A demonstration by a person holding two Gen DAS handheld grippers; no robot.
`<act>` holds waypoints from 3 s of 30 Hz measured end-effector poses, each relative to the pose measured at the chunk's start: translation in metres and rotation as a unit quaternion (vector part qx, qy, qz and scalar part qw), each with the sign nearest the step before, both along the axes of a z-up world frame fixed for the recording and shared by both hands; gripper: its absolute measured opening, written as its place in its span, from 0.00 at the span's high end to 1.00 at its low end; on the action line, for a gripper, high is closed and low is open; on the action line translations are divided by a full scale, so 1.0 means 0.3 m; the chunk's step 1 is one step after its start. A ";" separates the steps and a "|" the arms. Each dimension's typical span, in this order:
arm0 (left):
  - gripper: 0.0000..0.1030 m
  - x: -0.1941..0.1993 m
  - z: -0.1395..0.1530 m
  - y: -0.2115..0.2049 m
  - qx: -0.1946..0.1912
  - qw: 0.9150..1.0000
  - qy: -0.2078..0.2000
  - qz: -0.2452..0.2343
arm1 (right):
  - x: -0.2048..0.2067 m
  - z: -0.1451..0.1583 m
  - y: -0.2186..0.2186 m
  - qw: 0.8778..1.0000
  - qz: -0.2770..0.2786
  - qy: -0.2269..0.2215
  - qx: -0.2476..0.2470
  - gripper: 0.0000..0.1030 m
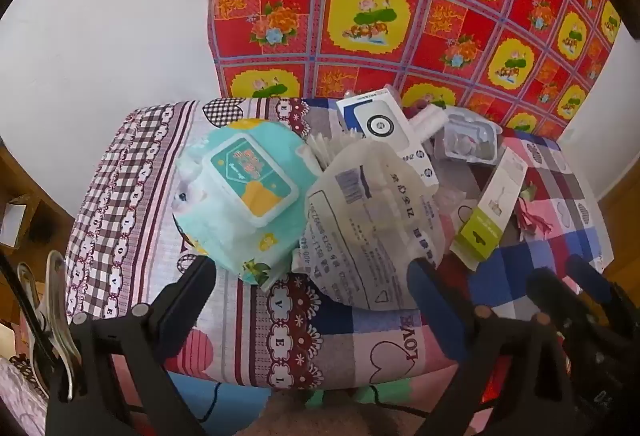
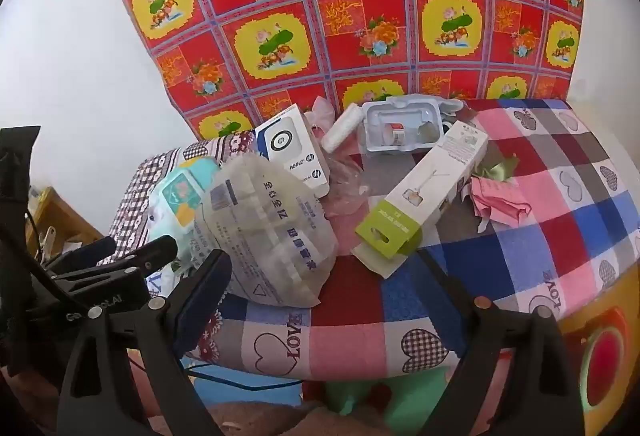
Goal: Collect trash
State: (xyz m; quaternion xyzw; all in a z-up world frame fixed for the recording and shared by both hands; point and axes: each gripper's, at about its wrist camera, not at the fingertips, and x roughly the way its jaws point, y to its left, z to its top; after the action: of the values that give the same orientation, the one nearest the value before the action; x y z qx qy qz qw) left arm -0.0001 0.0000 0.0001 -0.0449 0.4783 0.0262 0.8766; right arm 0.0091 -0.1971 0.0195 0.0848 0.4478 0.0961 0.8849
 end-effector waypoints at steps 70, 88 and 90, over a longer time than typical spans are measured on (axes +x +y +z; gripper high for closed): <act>0.04 0.051 -0.056 0.163 0.002 1.000 0.019 -0.001 | 0.010 -0.026 0.032 1.000 0.008 0.014 0.022 0.10; 0.04 0.100 -0.105 0.433 -0.026 0.998 0.040 0.050 | 0.007 -0.058 0.038 0.999 -0.003 0.034 0.028 0.10; 0.04 0.115 -0.108 0.456 -0.021 0.998 0.040 0.051 | 0.008 -0.066 0.056 0.999 0.004 0.039 0.029 0.10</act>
State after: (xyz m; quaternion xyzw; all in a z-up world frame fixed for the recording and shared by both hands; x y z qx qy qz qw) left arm 0.0344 0.1368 -0.0324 -0.0866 0.5103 0.0623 0.8534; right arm 0.0114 -0.1802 -0.0003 0.1118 0.4791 0.1094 0.8637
